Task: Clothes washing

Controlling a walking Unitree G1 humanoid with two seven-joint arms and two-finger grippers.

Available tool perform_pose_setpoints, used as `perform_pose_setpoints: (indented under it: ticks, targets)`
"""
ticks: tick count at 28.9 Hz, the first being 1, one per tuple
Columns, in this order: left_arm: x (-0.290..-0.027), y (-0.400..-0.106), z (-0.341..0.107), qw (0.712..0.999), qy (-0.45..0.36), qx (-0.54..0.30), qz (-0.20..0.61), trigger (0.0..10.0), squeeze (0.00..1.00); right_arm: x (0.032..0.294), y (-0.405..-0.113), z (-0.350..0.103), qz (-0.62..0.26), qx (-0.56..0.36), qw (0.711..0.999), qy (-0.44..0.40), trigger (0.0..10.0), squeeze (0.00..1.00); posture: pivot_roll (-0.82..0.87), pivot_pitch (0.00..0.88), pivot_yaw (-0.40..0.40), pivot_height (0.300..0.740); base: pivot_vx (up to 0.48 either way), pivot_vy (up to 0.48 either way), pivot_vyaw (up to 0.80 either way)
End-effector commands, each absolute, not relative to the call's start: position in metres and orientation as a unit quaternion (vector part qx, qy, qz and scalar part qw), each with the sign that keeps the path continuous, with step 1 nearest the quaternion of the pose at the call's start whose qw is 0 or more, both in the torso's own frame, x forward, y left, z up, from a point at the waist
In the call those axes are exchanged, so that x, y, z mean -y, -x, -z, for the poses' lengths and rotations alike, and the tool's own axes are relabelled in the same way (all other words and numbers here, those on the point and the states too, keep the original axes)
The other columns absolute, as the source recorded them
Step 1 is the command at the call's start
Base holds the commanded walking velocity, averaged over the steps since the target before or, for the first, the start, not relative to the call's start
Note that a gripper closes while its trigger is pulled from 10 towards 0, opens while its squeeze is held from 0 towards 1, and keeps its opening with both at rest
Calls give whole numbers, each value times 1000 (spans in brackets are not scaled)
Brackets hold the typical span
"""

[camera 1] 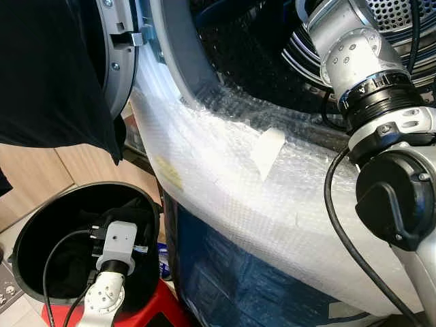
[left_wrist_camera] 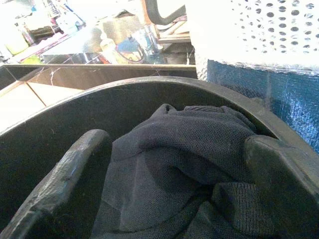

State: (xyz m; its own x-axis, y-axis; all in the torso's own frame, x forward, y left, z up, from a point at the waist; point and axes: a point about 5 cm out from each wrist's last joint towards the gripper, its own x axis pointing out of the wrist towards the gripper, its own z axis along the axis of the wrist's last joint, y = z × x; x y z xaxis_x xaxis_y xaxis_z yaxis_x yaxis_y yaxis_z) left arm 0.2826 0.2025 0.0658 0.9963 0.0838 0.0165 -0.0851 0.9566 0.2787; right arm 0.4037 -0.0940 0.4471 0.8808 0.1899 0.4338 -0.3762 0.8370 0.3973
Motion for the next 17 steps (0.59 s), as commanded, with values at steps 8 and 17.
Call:
perform_pose_setpoints:
  ticks: [8, 17]
  targets:
    - [-194, -275, -45, 988, -144, -49, -10, 10000, 0, 95, -403, -448, -136, 201, 946, -213, 10000, 1000, 10, 56, -39, 740, 0, 0, 0]
    - [-194, -275, -45, 988, -145, -48, -8, 10000, 0, 115, -402, -454, -43, 245, 957, -147, 10000, 0, 17, 52, -38, 740, 0, 0, 0]
